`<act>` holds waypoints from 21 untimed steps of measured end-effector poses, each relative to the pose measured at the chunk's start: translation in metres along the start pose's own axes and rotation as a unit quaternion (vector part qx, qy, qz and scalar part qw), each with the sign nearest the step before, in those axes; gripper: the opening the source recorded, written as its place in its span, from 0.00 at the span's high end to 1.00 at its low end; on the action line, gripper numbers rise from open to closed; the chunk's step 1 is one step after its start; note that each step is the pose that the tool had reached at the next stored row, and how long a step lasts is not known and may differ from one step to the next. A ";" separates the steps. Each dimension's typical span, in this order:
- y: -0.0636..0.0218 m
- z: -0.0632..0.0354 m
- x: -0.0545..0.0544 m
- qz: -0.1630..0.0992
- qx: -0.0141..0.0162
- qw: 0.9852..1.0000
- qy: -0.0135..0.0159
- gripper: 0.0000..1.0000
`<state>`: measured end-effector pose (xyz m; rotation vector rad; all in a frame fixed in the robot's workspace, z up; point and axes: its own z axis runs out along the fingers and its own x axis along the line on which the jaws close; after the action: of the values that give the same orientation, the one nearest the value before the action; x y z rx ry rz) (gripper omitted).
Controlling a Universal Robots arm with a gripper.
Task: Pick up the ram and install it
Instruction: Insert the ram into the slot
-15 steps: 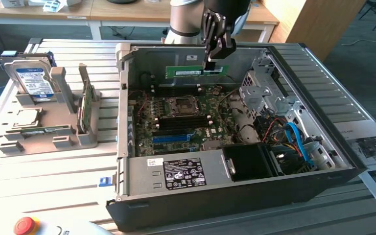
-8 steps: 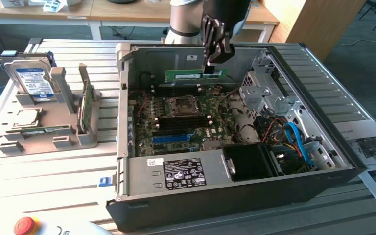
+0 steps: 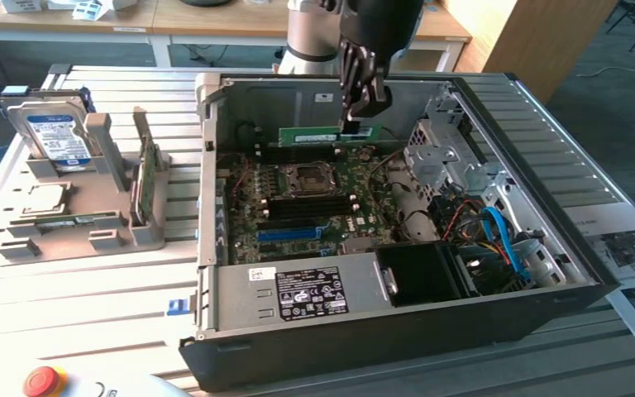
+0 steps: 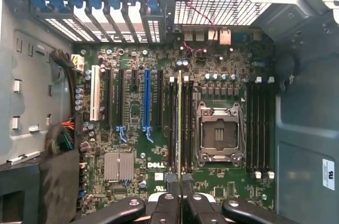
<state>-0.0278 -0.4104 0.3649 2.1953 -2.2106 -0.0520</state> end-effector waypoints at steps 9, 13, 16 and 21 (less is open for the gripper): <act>-0.0006 0.0149 0.000 0.000 0.000 1.000 0.000 0.88; -0.0009 0.0213 0.000 0.000 -0.001 1.000 0.000 0.88; -0.0005 0.0256 0.000 0.000 -0.001 1.000 0.000 0.88; 0.0015 0.0322 0.000 0.000 -0.001 1.000 0.000 0.88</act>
<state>-0.0306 -0.4105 0.3328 2.1947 -2.2100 -0.0532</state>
